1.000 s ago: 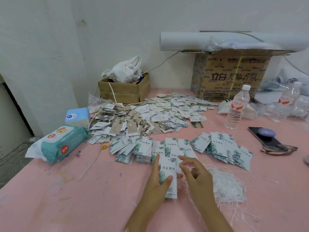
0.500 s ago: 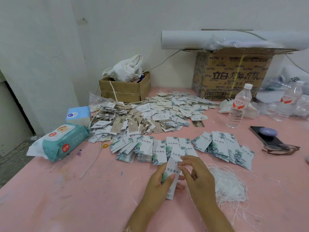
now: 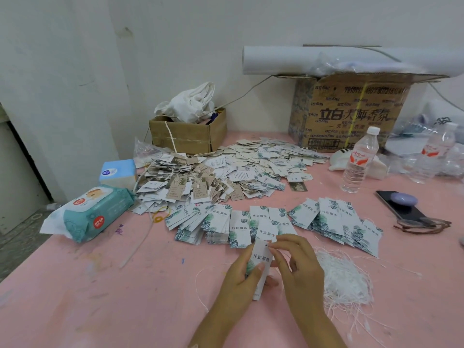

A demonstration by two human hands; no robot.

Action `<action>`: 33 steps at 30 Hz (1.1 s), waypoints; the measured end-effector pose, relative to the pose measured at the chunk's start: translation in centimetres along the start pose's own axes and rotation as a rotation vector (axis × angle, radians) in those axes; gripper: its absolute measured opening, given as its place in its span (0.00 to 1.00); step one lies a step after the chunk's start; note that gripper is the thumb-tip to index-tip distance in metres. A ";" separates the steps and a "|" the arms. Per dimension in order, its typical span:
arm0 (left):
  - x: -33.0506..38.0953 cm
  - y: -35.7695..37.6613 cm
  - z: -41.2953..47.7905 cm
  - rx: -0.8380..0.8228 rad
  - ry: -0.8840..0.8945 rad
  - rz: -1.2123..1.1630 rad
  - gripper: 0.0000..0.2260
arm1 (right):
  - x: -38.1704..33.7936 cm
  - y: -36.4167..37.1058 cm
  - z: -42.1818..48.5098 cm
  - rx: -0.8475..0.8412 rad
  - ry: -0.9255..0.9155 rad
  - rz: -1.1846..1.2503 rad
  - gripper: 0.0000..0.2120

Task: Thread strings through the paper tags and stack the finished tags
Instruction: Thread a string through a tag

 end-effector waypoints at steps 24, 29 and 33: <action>-0.2 0.0 0.5 -0.013 -0.003 0.085 0.15 | -0.6 0.0 0.0 0.029 -0.031 -0.096 0.04; -0.5 0.2 0.4 -0.034 -0.006 0.101 0.16 | 0.1 -0.2 -0.1 0.064 0.062 -0.006 0.11; -0.5 0.4 0.5 -0.052 -0.003 0.115 0.19 | 0.7 0.1 0.3 0.032 0.107 0.200 0.13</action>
Point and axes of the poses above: each hand's wrist, its own z-axis towards the middle knuckle, its own y-axis out of the palm, x = y × z, the point moved 7 cm from there along z, towards the middle knuckle, and after that the axes turned 14 degrees about -x, right-handed, at the moved point
